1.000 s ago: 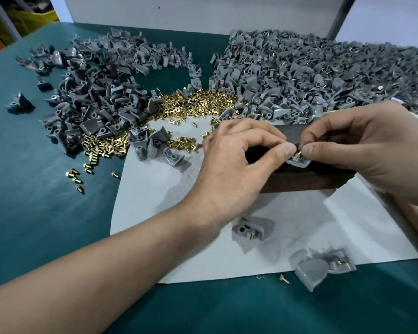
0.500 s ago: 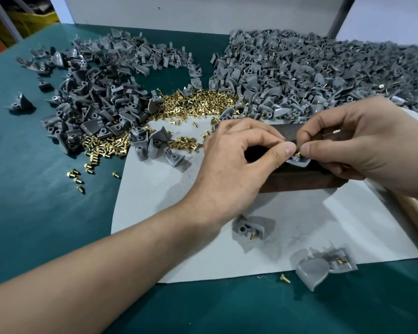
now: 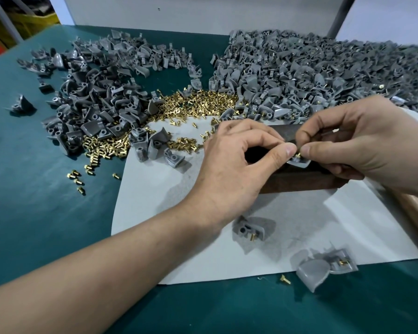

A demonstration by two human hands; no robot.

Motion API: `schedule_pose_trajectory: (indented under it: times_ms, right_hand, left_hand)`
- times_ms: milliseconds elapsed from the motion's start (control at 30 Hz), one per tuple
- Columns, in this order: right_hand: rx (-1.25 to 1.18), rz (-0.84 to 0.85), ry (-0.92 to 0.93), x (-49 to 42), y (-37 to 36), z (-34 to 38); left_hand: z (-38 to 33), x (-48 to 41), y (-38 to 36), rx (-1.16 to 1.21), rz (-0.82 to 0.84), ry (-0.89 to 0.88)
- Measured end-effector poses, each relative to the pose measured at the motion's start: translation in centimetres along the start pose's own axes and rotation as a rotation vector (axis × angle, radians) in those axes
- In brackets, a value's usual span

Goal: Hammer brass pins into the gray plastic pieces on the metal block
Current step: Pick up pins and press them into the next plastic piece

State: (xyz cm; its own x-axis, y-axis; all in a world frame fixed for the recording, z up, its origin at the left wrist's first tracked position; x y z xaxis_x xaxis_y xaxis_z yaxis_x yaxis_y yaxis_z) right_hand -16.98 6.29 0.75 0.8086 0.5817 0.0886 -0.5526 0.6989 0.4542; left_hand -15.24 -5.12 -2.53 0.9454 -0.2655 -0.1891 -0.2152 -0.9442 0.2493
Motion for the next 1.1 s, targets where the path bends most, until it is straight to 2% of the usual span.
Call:
schedule_pose_trajectory:
  times_ms: [1100]
  right_hand:
    - [-0.033,0.010,-0.020,-0.25,-0.02,-0.44]
  left_hand:
    - [0.06,-0.05,-0.06,0.006,0.012,0.001]
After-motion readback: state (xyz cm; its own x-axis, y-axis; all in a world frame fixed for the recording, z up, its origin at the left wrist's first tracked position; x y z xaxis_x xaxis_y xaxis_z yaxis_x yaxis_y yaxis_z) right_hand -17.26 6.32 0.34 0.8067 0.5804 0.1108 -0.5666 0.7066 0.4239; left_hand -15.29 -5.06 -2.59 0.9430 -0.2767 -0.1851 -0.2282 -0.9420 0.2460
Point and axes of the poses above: each hand's wrist, its own x-axis away from the middle knuckle, its own y-axis out of the back of the hand, z = x × y, the point moved 10 cm from there along -x, towards the middle knuckle, and after that the axes turned 11 degrees about z, right-handed, at the moved point
